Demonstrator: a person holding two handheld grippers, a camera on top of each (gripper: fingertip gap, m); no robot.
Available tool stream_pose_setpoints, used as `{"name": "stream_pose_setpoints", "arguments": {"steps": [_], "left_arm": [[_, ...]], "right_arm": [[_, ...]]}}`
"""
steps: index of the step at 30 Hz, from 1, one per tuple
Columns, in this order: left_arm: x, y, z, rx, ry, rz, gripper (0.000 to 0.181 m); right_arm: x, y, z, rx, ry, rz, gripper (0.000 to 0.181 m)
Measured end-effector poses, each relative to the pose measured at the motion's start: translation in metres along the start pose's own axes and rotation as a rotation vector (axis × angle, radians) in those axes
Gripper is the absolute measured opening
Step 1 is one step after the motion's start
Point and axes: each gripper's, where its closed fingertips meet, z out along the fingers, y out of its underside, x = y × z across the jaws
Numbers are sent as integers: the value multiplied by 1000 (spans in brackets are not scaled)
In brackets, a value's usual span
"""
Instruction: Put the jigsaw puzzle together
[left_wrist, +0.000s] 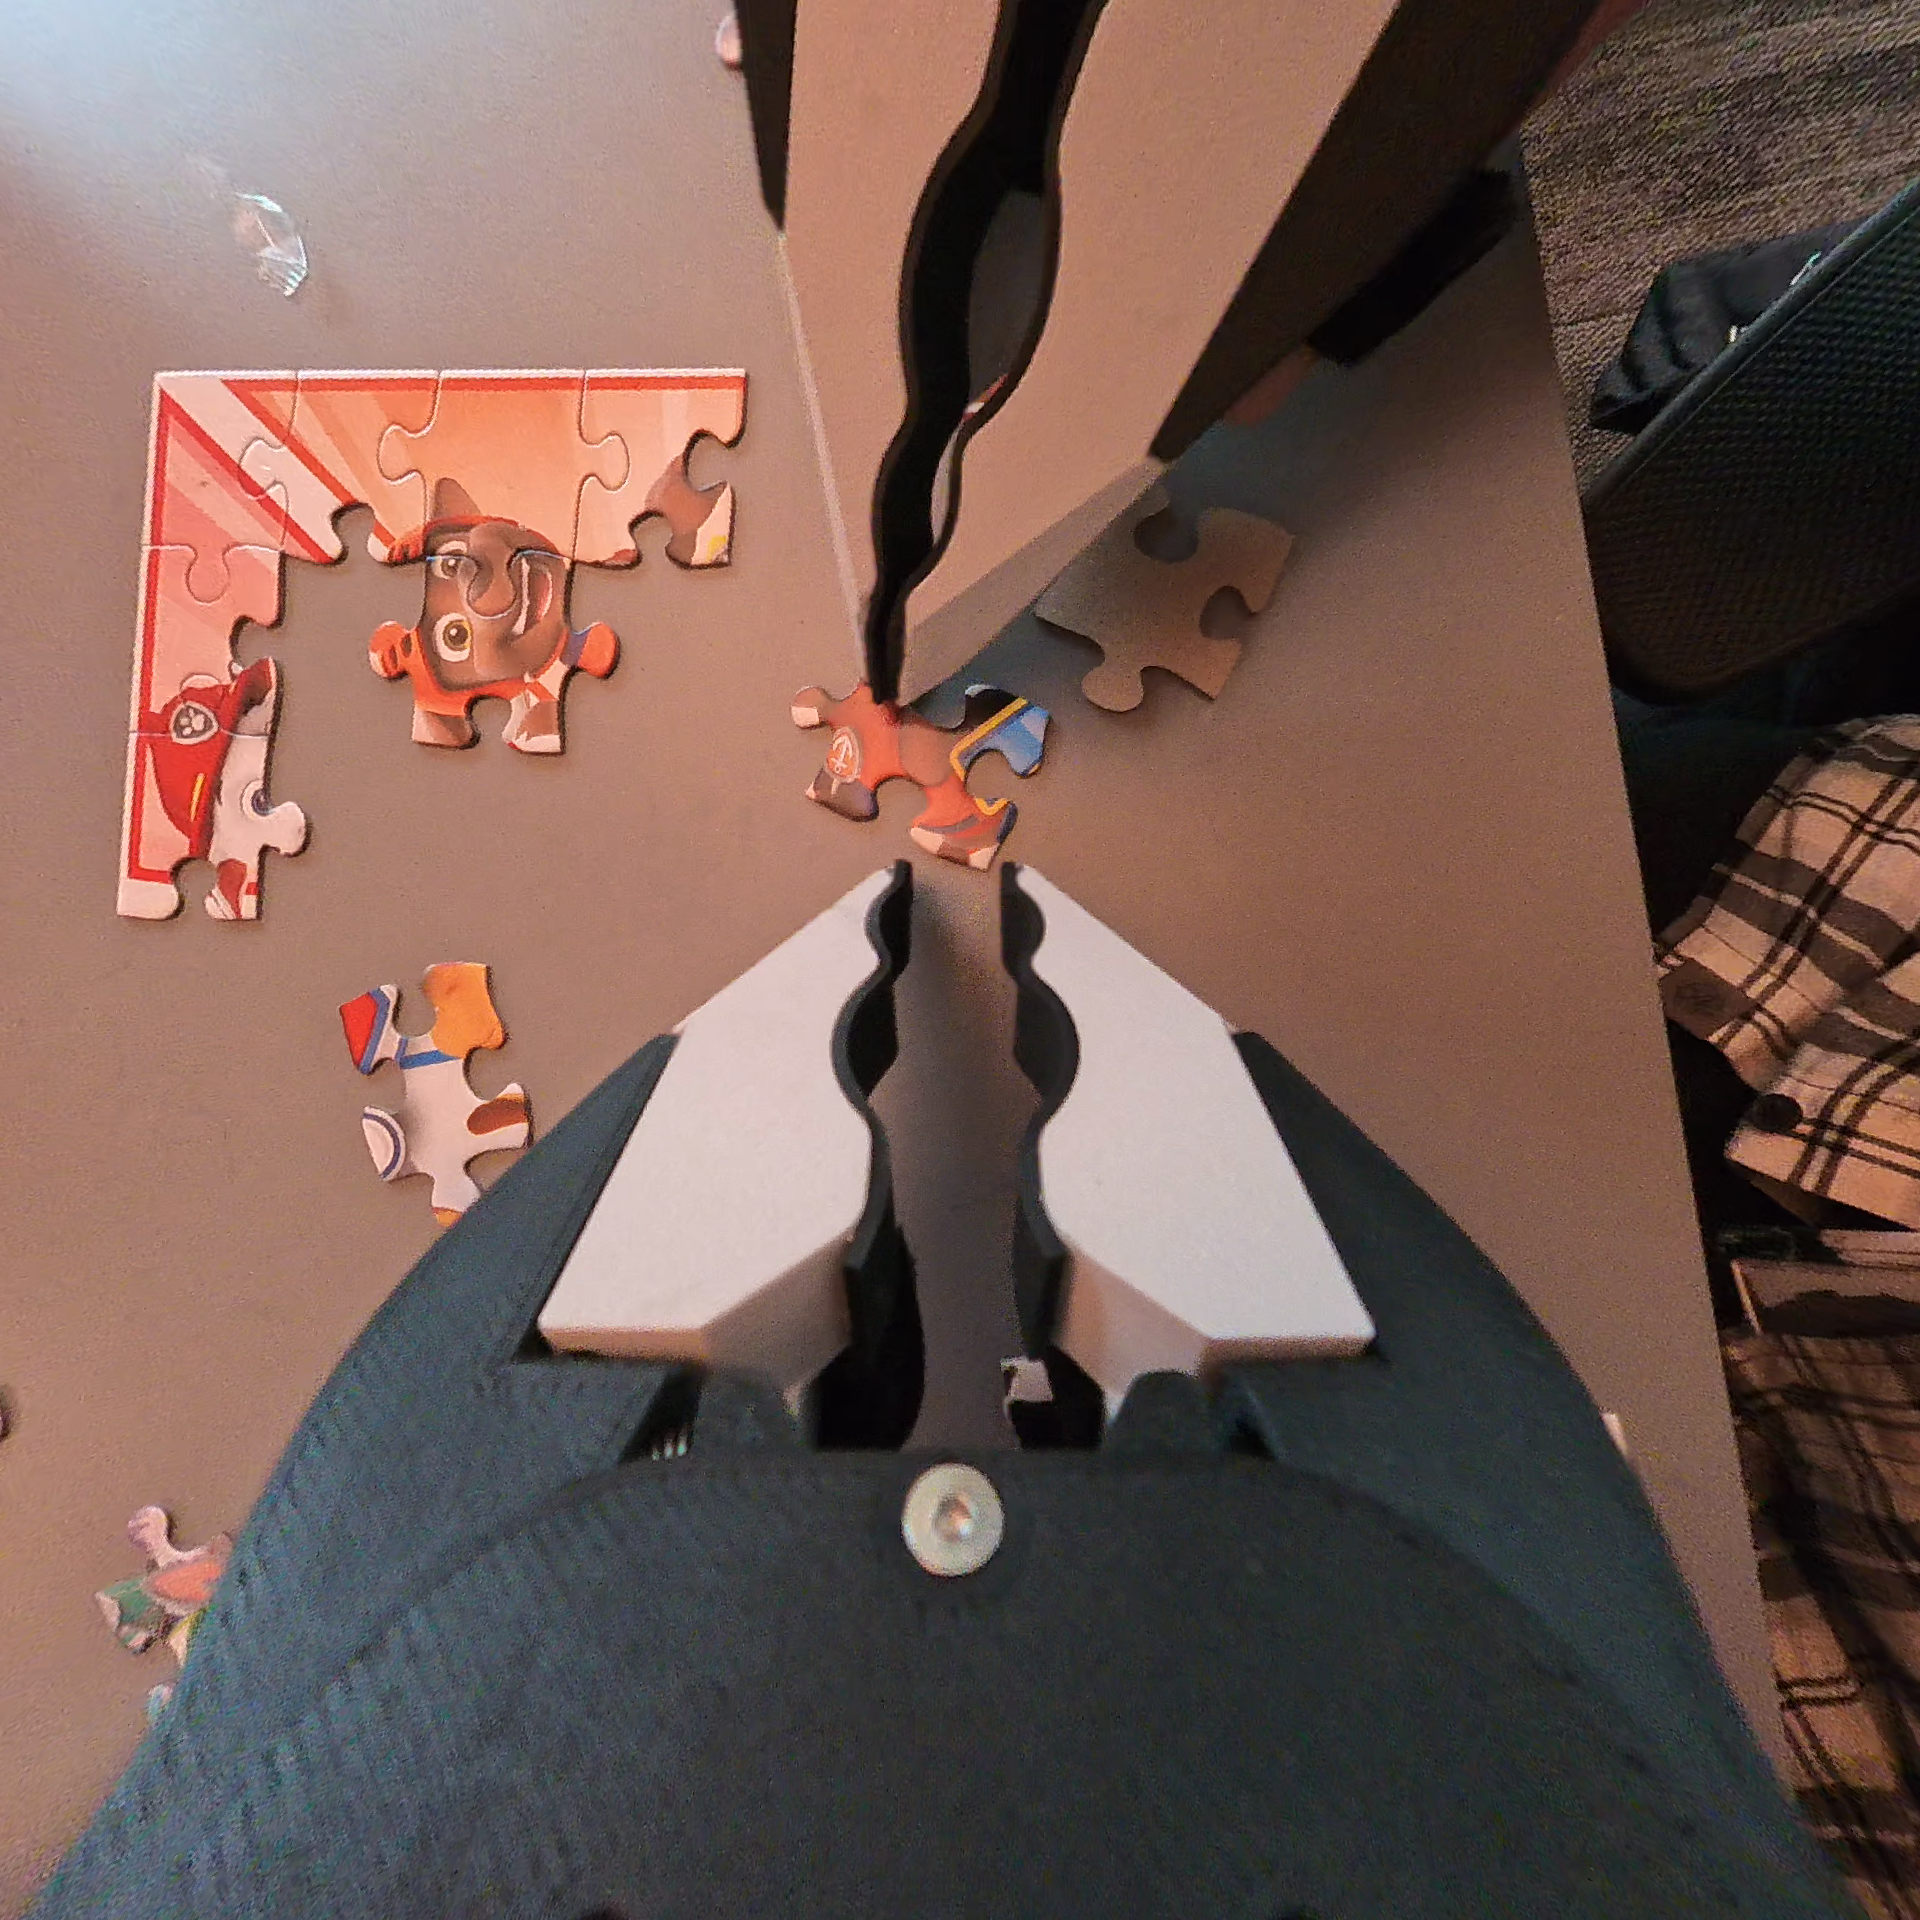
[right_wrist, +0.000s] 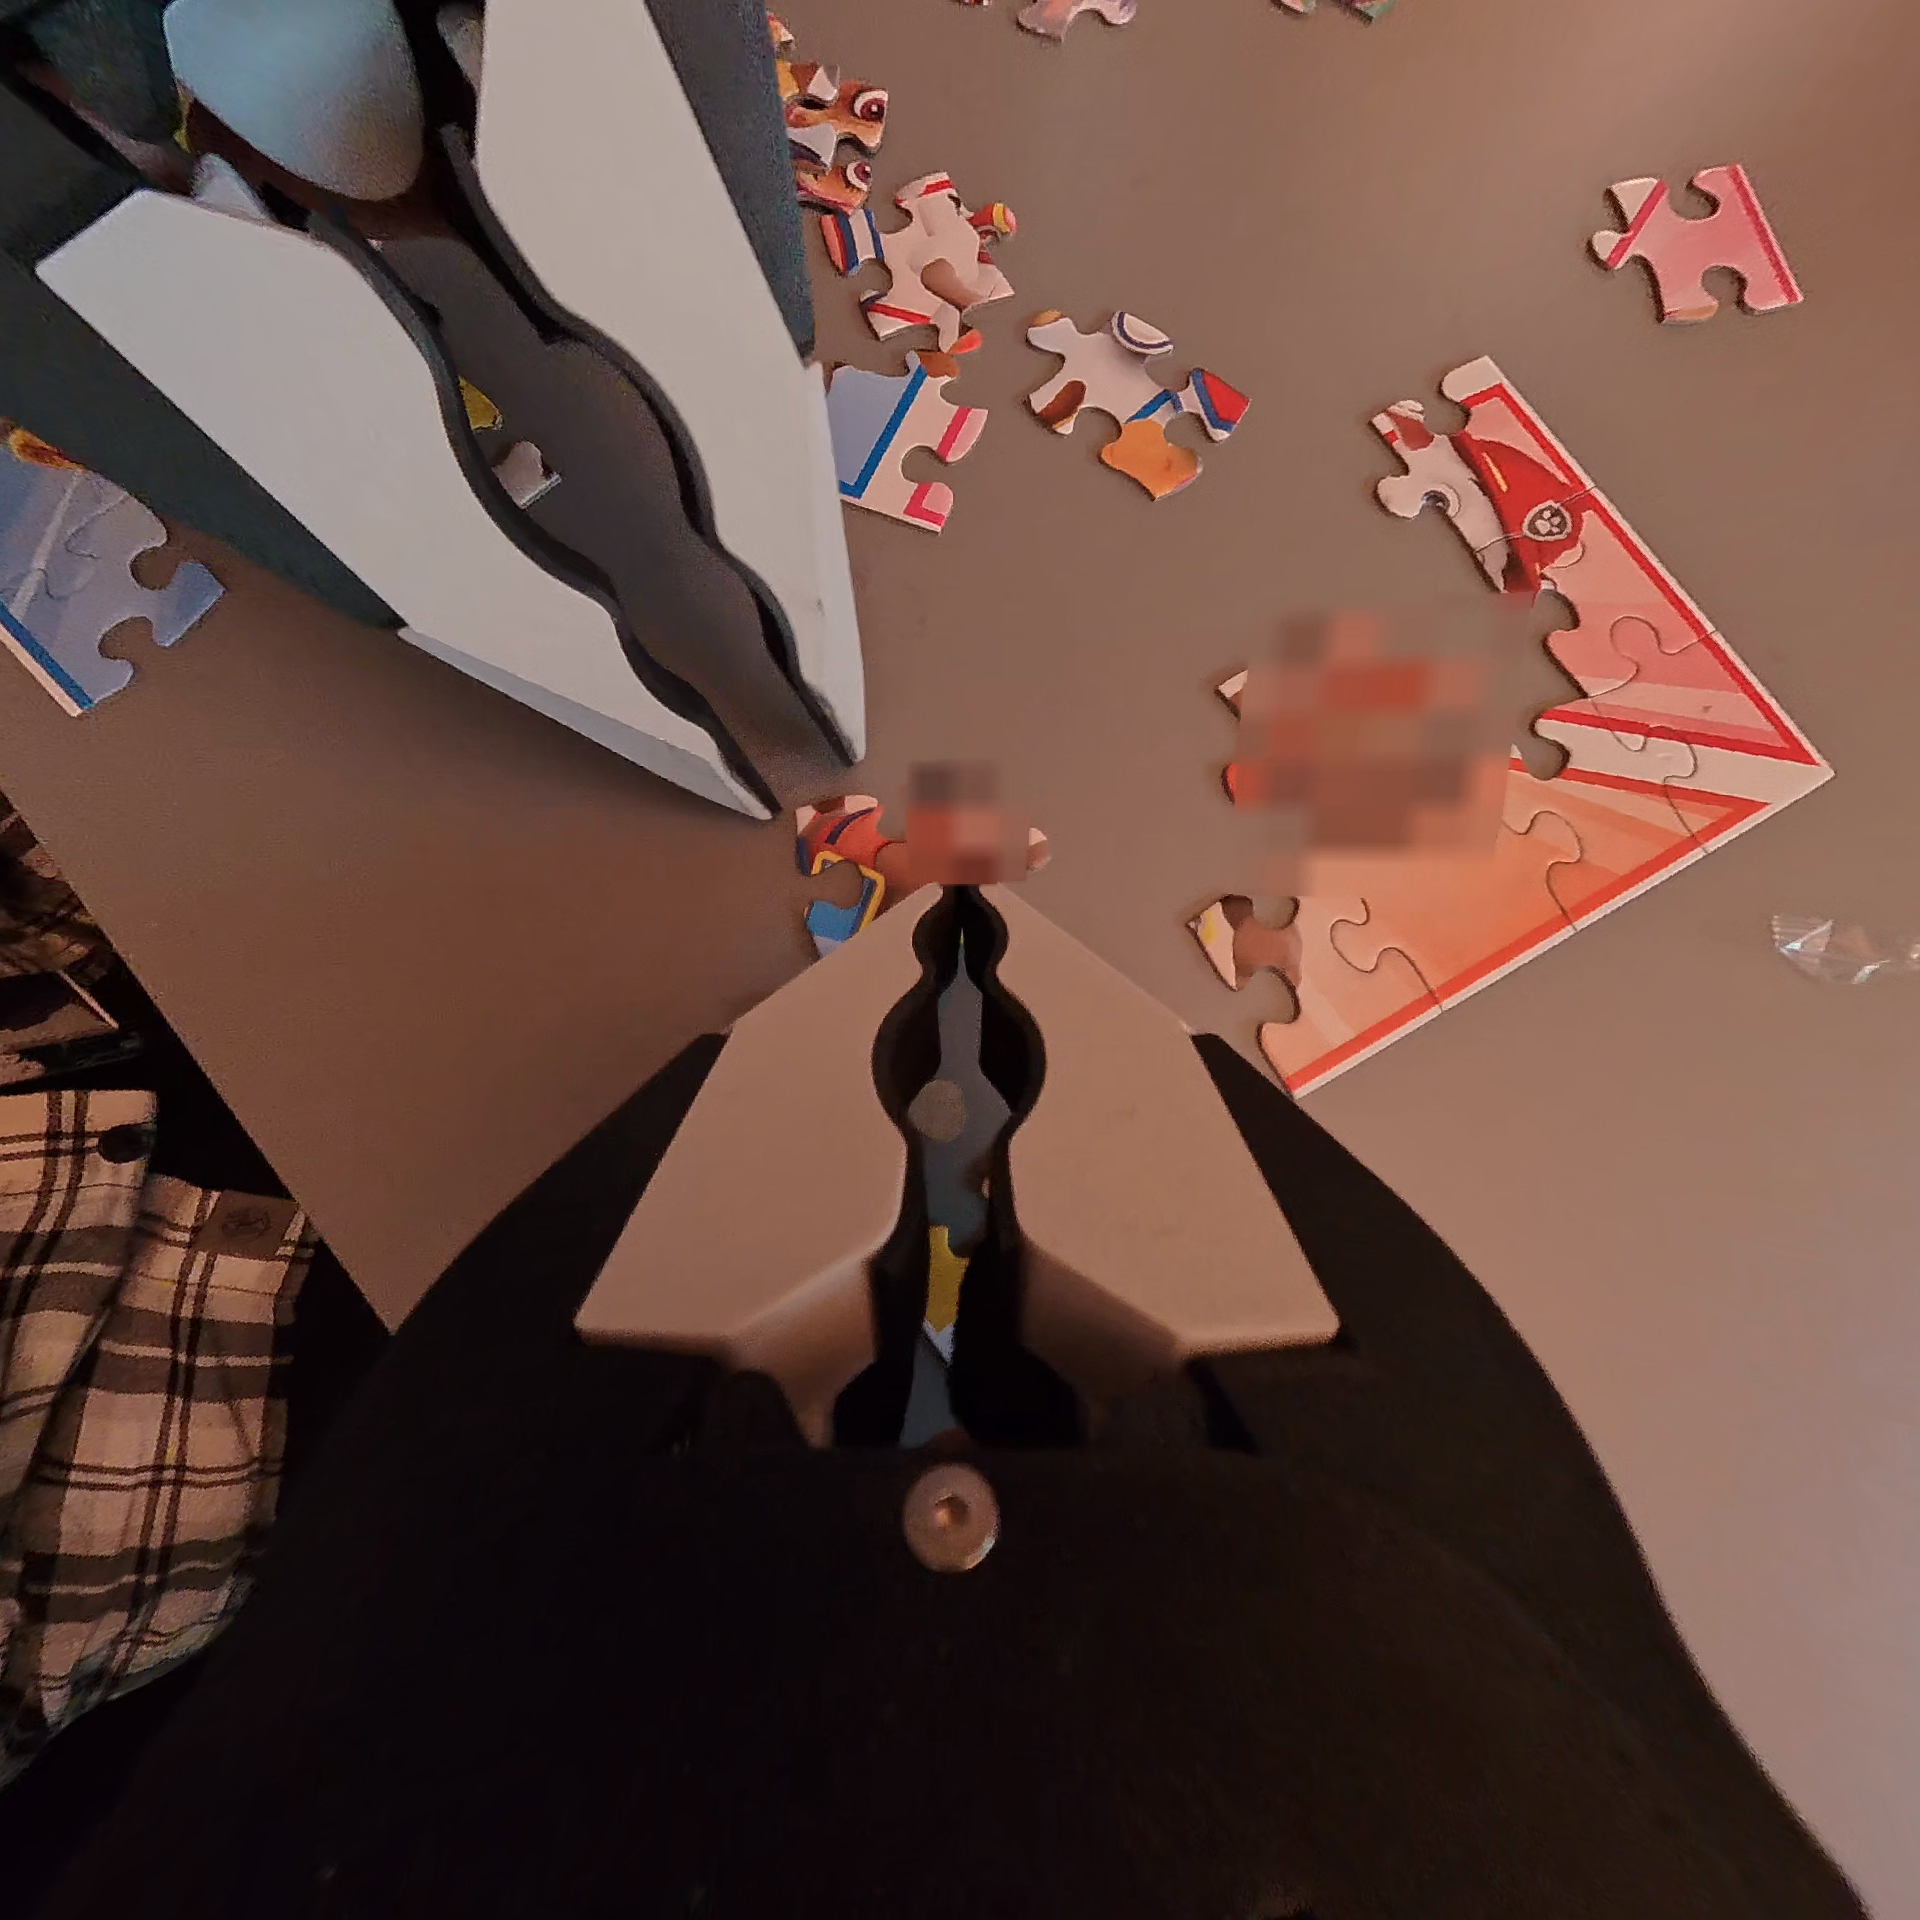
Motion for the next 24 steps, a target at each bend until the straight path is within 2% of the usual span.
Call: {"name": "stream_pose_setpoints", "arguments": {"steps": [6, 8, 14, 16, 22, 24], "left_arm": [[3, -3, 1, 8, 9, -11, 25], [3, -4, 4, -8, 2, 5, 20], [-2, -5, 6, -31, -1, 39, 11], [-4, -4, 5, -38, -16, 59, 0], [-6, 0, 3, -57, -28, 73, 0], [-1, 2, 1, -72, -7, 85, 0]], "right_arm": [[5, 1, -2, -9, 35, -7, 0], [5, 4, -1, -31, 23, 12, 9], [4, 6, -2, -54, -4, 35, 8], [3, 6, -2, -40, -10, 45, 8], [-8, 7, -3, -42, -21, 32, 7], [-22, 7, -3, -48, -56, 6, 0]]}}
